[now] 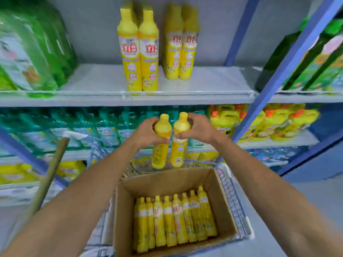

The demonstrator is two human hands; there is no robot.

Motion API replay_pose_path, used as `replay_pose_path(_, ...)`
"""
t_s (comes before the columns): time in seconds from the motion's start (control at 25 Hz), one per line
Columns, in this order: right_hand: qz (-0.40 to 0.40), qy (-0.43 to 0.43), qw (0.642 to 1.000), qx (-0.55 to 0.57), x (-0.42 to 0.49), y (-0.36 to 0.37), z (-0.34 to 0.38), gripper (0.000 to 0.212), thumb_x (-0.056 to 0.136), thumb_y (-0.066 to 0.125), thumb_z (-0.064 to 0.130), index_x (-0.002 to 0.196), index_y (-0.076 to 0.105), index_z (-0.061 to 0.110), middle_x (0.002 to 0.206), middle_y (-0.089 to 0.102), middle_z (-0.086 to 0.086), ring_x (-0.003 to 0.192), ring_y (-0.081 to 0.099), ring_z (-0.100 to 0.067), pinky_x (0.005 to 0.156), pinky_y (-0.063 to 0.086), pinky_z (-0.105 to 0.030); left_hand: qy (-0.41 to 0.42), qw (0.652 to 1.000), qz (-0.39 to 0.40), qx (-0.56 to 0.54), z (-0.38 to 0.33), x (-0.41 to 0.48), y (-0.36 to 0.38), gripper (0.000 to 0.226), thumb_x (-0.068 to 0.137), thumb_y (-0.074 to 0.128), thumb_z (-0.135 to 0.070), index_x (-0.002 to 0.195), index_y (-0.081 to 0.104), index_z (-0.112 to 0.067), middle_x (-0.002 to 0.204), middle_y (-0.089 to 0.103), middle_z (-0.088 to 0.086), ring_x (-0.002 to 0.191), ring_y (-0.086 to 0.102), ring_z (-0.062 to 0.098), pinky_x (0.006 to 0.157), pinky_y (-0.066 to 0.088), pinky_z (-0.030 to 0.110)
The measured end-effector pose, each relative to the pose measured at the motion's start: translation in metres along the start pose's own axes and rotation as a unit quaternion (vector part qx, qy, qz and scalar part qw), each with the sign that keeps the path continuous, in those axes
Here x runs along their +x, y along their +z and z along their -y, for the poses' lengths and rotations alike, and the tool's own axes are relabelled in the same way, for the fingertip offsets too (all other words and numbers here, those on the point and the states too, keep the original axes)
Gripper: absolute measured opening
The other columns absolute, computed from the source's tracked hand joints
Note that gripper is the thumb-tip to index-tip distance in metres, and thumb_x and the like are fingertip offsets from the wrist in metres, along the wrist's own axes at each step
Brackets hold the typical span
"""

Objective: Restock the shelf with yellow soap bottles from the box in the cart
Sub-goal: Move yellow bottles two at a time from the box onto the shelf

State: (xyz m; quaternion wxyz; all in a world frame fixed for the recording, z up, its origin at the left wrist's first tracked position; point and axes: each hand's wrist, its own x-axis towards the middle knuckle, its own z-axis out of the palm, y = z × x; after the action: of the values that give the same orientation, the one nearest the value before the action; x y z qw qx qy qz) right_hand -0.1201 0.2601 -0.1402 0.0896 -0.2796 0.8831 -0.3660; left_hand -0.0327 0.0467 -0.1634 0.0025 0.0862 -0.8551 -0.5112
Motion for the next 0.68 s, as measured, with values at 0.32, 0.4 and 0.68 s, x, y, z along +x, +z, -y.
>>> replay_pose_path(0.32, -0.119, -0.124, 0.977, 0.125, 0.035, -0.136, 0.088, 0.050, 0.068, 0.094, 0.013, 0.113, 0.072, 0.010, 0.100, 0.078, -0.002, 0.080, 0.071, -0.005, 0.073, 0.057, -0.021, 0.161, 0.983, -0.076, -0.045, -0.163, 0.037, -0.071, 0.056, 0.062, 0.095, -0.010, 0.111, 0.068, -0.006, 0.103, 0.076, 0.010, 0.091, 0.073, 0.017, 0.080, 0.061, 0.033)
replay_pose_path(0.4, -0.138, -0.143, 0.968, 0.156, 0.049, -0.158, 0.097, 0.051, 0.071, 0.092, 0.008, 0.116, 0.070, 0.004, 0.099, 0.077, -0.004, 0.079, 0.071, -0.003, 0.071, 0.056, -0.017, 0.182, 0.976, -0.113, -0.050, -0.190, 0.055, -0.079, 0.056, 0.062, 0.096, -0.014, 0.110, 0.068, -0.005, 0.102, 0.075, 0.014, 0.087, 0.071, 0.016, 0.078, 0.059, 0.036)
replay_pose_path(0.68, -0.145, -0.183, 0.954, 0.187, 0.117, -0.196, 0.091, 0.051, 0.074, 0.090, 0.013, 0.119, 0.069, 0.005, 0.106, 0.076, -0.006, 0.090, 0.070, -0.012, 0.080, 0.059, -0.024, 0.196, 0.958, -0.200, -0.067, -0.229, 0.115, -0.078, 0.058, 0.062, 0.095, -0.013, 0.111, 0.065, -0.002, 0.096, 0.073, 0.010, 0.078, 0.061, 0.009, 0.072, 0.053, 0.029)
